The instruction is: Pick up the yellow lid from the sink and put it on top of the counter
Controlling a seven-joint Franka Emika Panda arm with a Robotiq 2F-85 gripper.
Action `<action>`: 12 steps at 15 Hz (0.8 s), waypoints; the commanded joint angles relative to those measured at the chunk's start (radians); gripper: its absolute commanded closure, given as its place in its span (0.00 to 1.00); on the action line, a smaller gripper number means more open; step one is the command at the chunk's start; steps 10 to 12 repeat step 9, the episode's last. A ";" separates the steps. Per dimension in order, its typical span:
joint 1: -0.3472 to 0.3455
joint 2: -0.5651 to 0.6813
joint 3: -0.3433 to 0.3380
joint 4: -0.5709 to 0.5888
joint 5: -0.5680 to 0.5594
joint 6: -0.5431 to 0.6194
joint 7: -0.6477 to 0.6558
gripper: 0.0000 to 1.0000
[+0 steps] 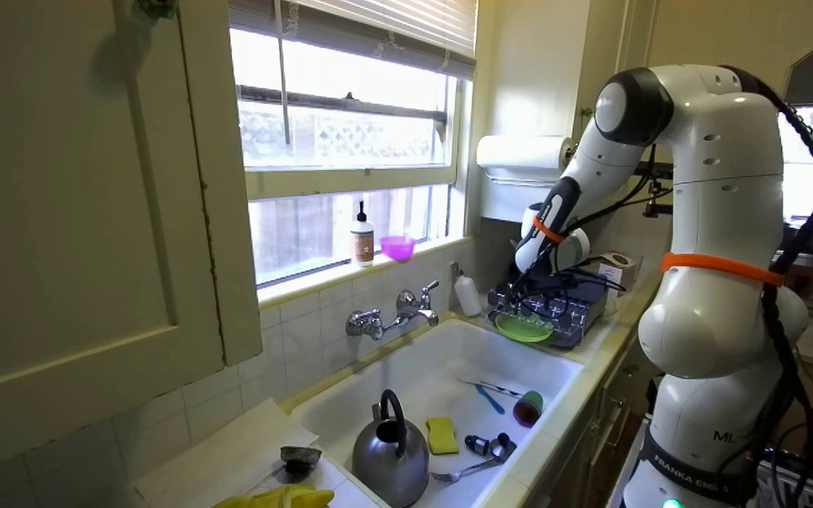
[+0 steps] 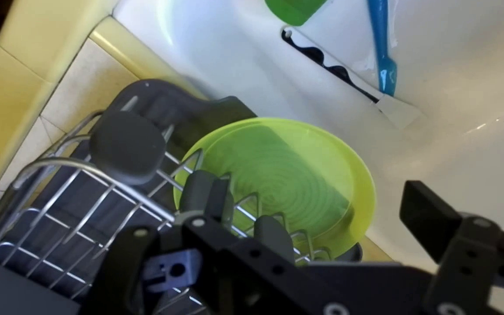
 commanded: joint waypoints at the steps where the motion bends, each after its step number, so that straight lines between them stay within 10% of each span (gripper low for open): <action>1: 0.031 0.002 -0.031 -0.039 0.109 0.092 -0.111 0.00; 5: -0.101 -0.030 0.149 -0.094 0.399 0.196 -0.275 0.00; 6: 0.015 -0.001 0.022 -0.051 0.326 0.145 -0.226 0.00; 12: -0.081 -0.005 0.132 -0.066 0.367 0.179 -0.242 0.00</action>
